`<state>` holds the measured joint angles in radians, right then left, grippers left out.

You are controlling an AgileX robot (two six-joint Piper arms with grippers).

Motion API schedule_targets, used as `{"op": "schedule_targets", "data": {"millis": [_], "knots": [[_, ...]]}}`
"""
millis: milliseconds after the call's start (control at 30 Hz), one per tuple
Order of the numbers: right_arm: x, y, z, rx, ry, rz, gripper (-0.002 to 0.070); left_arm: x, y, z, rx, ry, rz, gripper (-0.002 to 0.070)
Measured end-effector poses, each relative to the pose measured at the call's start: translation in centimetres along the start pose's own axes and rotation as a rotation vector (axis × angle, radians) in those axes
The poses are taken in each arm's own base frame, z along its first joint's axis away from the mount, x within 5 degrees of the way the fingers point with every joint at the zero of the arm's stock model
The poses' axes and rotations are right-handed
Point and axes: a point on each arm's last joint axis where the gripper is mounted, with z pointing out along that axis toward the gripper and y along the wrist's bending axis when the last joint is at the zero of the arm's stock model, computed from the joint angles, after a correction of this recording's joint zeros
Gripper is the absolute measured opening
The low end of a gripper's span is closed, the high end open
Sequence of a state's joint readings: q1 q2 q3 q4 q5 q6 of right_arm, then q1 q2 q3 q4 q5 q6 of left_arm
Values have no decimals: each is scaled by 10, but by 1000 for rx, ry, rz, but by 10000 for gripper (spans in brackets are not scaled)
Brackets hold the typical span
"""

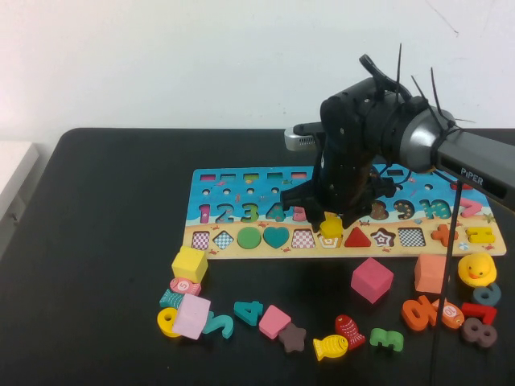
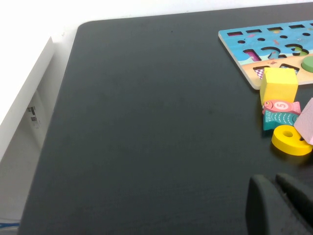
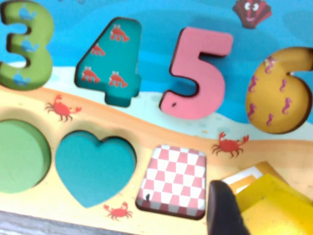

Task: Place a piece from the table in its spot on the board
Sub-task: Place the "five-pointed star" into the hole of the five-pointed star

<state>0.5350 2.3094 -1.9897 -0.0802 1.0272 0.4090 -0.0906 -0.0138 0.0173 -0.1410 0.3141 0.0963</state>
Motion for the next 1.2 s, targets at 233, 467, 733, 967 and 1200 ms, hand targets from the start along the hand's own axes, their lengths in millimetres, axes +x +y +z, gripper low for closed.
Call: {"op": "schedule_targets", "data": {"millis": [233,467,733,967,1200], "knots": [[1,0,3,6,14,2,378,0,0,0,0,0,0,-3],[2,0,11,13,31,-3,378,0,0,0,0,0,0,-3],[3,0,15,14,34,-3,378,0,0,0,0,0,0,-3],[2,0,15,8,21,-3,441,0,0,0,0,0,2,-3],[1,0,15,14,11,-9,456,0,0,0,0,0,2,-3]]}}
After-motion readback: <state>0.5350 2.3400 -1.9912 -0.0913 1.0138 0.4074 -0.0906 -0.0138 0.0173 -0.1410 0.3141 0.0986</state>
